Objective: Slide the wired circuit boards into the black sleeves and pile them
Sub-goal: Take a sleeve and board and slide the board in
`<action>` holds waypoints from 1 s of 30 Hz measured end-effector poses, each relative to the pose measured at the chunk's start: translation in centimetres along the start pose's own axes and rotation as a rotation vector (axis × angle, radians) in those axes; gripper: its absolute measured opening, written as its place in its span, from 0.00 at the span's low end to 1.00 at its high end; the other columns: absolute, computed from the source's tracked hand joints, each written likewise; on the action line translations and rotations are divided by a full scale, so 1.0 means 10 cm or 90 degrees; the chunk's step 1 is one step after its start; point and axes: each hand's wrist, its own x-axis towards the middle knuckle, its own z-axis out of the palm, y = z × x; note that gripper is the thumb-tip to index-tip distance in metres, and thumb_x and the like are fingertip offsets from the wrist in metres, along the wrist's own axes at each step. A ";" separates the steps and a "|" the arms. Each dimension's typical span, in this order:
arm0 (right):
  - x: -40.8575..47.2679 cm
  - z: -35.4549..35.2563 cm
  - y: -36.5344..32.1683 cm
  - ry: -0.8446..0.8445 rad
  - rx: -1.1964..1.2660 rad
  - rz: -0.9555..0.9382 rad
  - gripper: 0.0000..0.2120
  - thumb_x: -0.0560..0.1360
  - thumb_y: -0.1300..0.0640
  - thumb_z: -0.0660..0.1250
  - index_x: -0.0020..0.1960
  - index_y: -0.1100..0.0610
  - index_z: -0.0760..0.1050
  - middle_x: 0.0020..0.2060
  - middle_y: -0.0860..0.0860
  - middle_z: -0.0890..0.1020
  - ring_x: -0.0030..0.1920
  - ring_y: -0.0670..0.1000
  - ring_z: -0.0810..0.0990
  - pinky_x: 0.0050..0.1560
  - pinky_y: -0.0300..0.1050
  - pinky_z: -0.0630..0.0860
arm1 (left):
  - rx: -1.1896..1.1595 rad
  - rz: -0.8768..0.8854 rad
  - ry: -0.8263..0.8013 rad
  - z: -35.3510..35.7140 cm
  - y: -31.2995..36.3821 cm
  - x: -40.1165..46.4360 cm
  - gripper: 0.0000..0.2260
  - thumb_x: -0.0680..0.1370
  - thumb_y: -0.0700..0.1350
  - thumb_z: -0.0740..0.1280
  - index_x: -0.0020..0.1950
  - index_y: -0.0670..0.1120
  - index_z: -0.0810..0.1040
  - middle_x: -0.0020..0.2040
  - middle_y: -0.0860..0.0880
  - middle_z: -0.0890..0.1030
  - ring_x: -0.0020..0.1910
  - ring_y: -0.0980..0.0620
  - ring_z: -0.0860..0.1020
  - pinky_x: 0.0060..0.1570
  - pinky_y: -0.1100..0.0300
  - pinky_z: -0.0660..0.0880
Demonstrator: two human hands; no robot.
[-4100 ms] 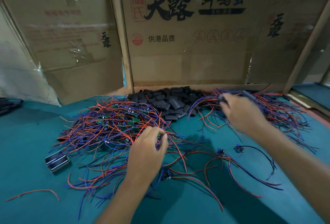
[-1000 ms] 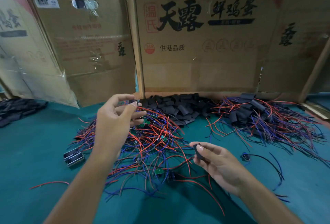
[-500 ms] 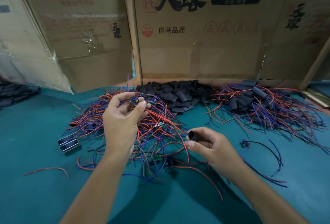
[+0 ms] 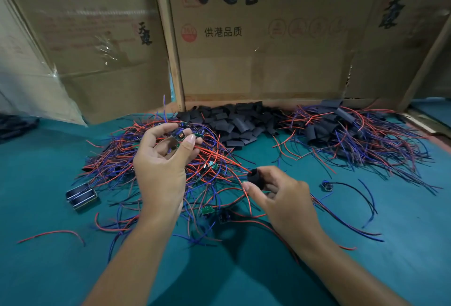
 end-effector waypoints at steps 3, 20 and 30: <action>-0.01 0.00 -0.01 0.017 0.002 0.004 0.08 0.71 0.54 0.77 0.47 0.52 0.80 0.38 0.39 0.84 0.39 0.40 0.83 0.46 0.41 0.79 | -0.007 -0.010 -0.008 0.01 -0.02 -0.02 0.12 0.76 0.32 0.72 0.53 0.46 0.77 0.48 0.39 0.85 0.44 0.43 0.86 0.42 0.60 0.80; 0.03 -0.10 -0.04 0.001 -0.136 -0.125 0.14 0.73 0.53 0.73 0.57 0.53 0.79 0.46 0.45 0.83 0.45 0.44 0.81 0.50 0.43 0.79 | 0.004 -0.009 -0.050 0.05 -0.12 -0.11 0.12 0.76 0.32 0.71 0.52 0.47 0.78 0.47 0.41 0.85 0.43 0.43 0.86 0.40 0.60 0.81; 0.04 -0.11 -0.10 0.072 -0.251 -0.197 0.14 0.72 0.48 0.69 0.54 0.54 0.80 0.46 0.46 0.85 0.49 0.44 0.76 0.64 0.43 0.65 | 0.021 -0.019 -0.139 0.20 -0.18 -0.35 0.08 0.77 0.40 0.71 0.53 0.52 0.80 0.51 0.43 0.85 0.46 0.42 0.86 0.43 0.58 0.81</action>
